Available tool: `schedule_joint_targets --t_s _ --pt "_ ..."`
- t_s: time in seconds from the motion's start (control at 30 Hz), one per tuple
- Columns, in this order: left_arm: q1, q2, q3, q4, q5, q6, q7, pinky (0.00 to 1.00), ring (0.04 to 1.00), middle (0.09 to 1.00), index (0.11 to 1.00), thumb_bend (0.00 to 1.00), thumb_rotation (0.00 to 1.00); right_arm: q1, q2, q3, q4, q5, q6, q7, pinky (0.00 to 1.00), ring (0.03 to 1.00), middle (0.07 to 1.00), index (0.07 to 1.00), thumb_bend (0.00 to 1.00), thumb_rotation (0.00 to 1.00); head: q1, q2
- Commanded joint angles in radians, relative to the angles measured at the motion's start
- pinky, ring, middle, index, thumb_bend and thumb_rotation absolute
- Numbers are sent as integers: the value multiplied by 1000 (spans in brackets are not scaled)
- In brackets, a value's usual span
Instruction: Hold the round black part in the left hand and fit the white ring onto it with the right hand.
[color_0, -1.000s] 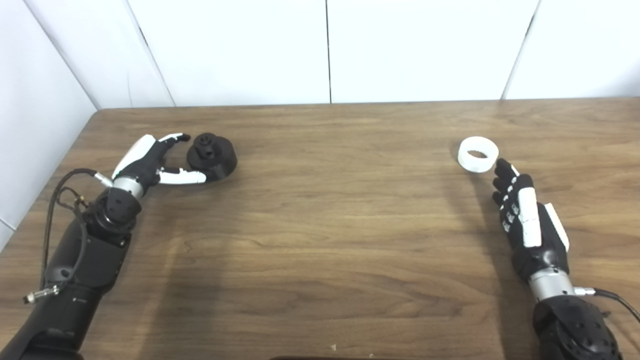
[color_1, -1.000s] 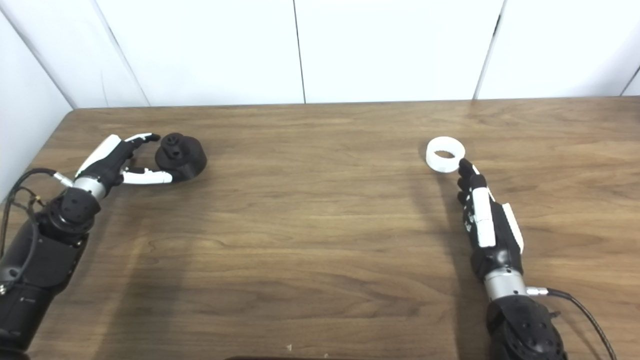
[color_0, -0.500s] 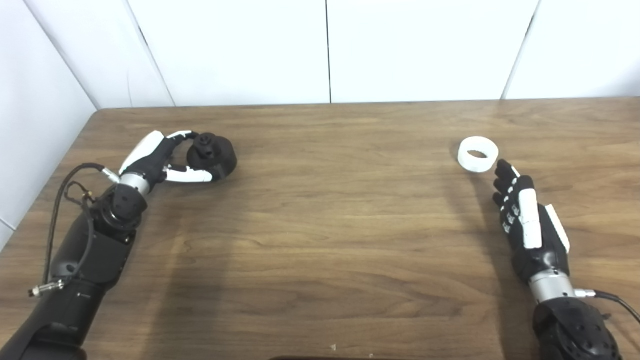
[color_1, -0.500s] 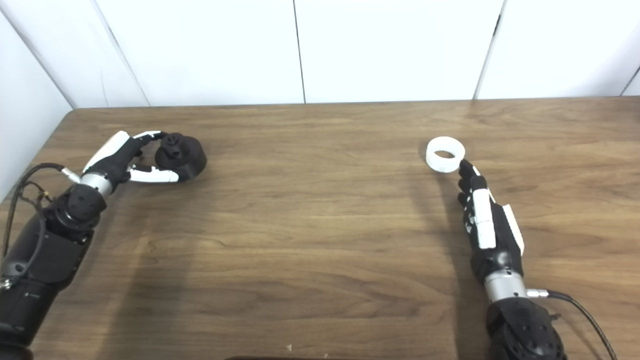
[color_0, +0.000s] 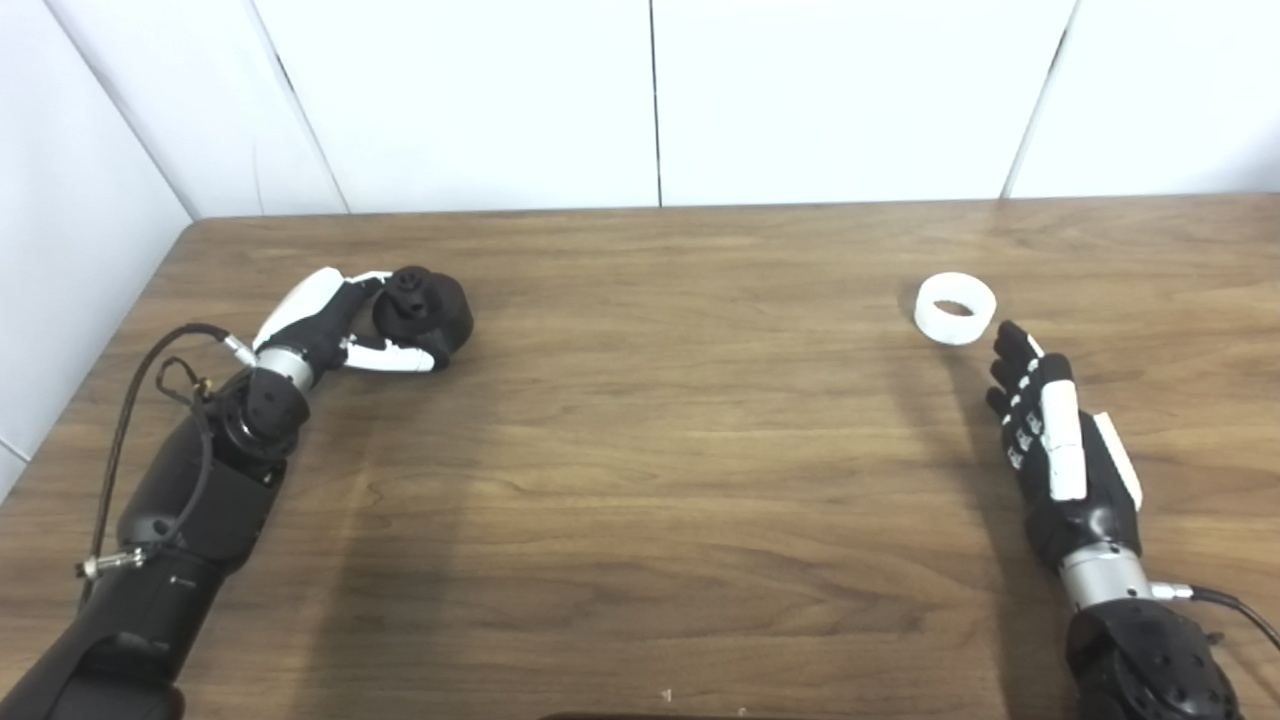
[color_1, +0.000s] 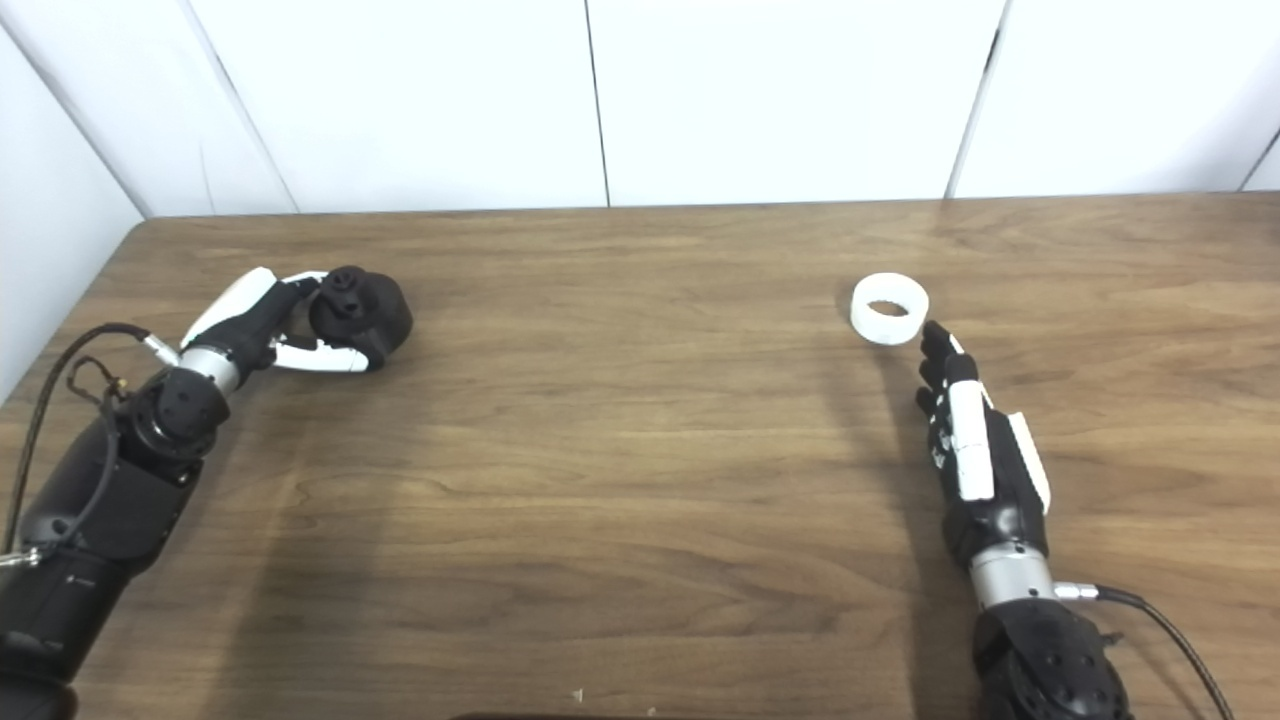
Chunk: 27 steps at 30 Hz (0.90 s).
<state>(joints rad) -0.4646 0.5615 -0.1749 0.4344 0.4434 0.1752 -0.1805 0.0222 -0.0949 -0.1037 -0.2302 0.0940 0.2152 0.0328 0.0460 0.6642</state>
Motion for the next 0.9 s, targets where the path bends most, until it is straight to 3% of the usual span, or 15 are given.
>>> schedule_joint_targets --t_s 0.0,0.23,0.5,0.87 --pt "-64 25 6 -5 20 -34 31 951 1000 954 838 914 381 -12 -4 -4 -27 2 -30 -2 1000 987 972 949 627 1000 1 1" --pt "-67 18 10 8 25 -52 44 934 1000 949 778 857 340 -11 -7 -7 -27 6 -30 1 1000 983 969 946 632 1000 -1 2" --pt "-69 11 7 16 42 -69 67 943 1000 940 714 858 327 -16 -11 -6 -31 5 -23 4 1000 988 972 954 622 1000 1 3" --pt "-65 13 10 17 45 -85 70 959 1000 940 702 861 340 -22 -10 -1 -25 -2 -19 3 1000 984 970 951 645 1000 -1 3"
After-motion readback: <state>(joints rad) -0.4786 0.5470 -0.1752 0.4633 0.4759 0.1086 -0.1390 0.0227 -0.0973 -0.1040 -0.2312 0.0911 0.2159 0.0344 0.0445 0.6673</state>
